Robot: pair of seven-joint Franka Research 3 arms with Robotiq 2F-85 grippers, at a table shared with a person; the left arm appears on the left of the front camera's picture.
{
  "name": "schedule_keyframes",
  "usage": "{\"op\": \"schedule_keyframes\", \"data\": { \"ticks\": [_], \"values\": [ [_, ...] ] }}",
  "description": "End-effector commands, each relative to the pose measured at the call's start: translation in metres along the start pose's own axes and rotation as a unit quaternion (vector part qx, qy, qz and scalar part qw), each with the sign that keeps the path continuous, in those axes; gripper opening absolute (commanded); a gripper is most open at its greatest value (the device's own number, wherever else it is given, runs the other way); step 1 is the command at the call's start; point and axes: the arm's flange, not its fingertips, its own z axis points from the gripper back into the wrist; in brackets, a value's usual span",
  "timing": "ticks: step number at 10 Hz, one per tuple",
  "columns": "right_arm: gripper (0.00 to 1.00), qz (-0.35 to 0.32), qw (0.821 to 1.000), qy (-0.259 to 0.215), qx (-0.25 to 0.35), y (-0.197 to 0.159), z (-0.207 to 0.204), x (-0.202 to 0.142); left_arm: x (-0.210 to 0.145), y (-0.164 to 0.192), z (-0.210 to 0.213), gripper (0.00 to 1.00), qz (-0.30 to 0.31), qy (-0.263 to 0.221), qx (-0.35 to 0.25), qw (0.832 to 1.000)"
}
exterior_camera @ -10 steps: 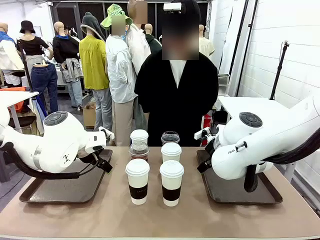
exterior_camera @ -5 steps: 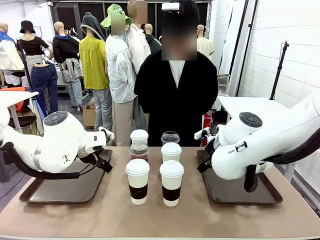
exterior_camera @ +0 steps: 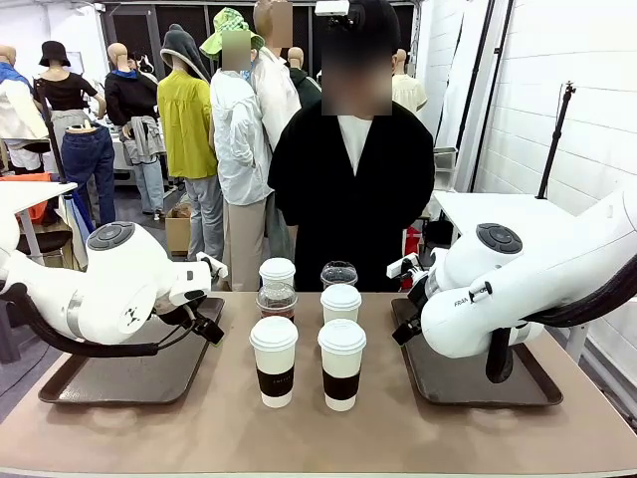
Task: Distribute the coffee onto the tray.
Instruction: Pick up one iced Americano and place it on the right Handle tray.
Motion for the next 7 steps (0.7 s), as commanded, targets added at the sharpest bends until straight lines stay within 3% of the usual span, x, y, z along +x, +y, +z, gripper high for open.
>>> {"op": "schedule_keyframes", "data": {
  "ticks": [1,3,7],
  "values": [
    [1.00,0.000,1.000,0.000,0.000,0.000,0.000,0.000,0.000,0.000,0.000,1.00,0.000,0.000,0.000,1.000],
    [1.00,0.000,1.000,-0.004,0.002,-0.004,0.008,0.006,0.007,0.003,0.010,1.00,-0.001,0.002,0.012,1.000],
    [1.00,0.015,0.999,-0.032,0.035,-0.021,0.089,0.037,0.041,0.001,0.081,1.00,-0.017,0.010,0.015,1.000]
  ]
}}
